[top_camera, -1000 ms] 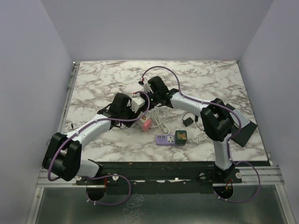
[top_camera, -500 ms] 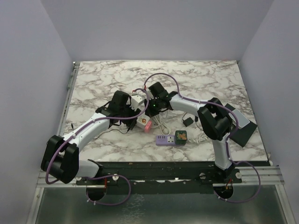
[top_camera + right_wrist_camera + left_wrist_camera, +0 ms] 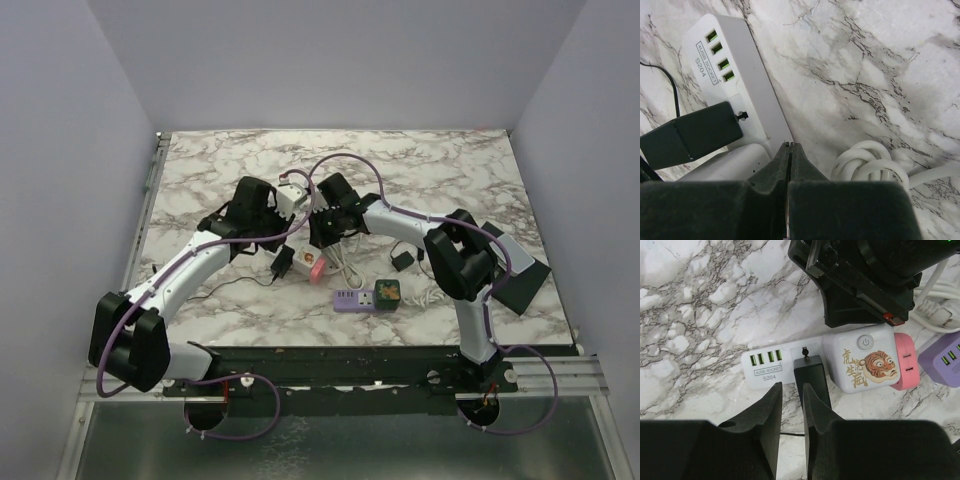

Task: Insert the plug
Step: Insert the plug into the socket.

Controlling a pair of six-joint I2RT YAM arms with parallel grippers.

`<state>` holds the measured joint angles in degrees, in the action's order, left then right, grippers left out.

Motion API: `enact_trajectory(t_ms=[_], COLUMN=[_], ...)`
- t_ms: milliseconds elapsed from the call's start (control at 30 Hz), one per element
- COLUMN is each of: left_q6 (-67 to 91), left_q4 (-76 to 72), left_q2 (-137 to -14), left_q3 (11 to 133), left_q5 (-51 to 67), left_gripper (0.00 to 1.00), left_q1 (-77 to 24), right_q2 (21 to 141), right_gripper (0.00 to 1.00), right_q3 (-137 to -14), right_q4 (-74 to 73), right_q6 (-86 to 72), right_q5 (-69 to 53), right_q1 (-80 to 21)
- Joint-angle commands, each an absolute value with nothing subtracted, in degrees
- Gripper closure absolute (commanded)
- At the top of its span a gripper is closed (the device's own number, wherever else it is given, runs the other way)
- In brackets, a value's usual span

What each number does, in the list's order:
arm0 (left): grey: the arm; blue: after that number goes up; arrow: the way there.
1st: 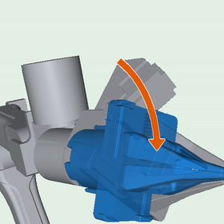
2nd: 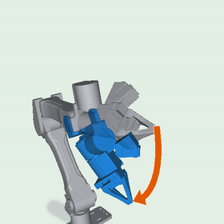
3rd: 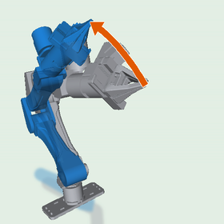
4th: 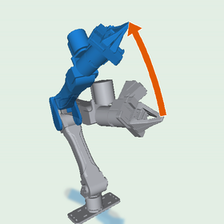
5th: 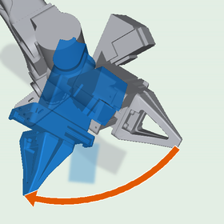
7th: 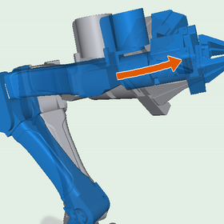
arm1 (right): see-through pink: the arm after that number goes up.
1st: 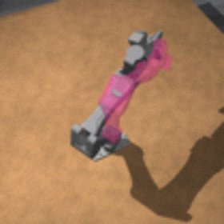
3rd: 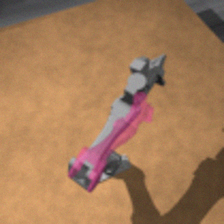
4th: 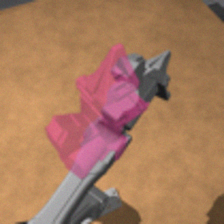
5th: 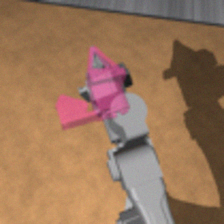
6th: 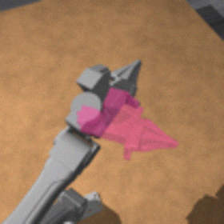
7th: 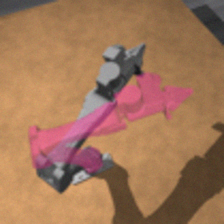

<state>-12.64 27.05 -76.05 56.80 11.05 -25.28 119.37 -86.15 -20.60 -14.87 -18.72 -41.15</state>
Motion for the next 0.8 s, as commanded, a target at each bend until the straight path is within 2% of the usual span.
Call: enact_trajectory(t_ms=[0,133,767], left_q6=[-12.14,-13.12,-17.47], left_q4=[29.31,30.8,29.71], left_q2=[-79.28,-81.6,-88.91], left_q3=[57.89,58.44,55.88], left_q5=[14.95,16.73,10.45], left_gripper=[0.77,0.78,0.86], left_q1=[-25.23,-25.23,-25.24], right_q2=[119.41,119.43,117.69], right_gripper=[0.99,0.99,0.99], right_q3=[-88.14,-88.48,-88.93], right_q4=[-22.54,-22.8,-22.01], right_q6=[-13.81,-13.74,-15.33], right_q5=[-17.93,-17.93,-19.25], right_q1=[-41.36,-41.32,-41.07])
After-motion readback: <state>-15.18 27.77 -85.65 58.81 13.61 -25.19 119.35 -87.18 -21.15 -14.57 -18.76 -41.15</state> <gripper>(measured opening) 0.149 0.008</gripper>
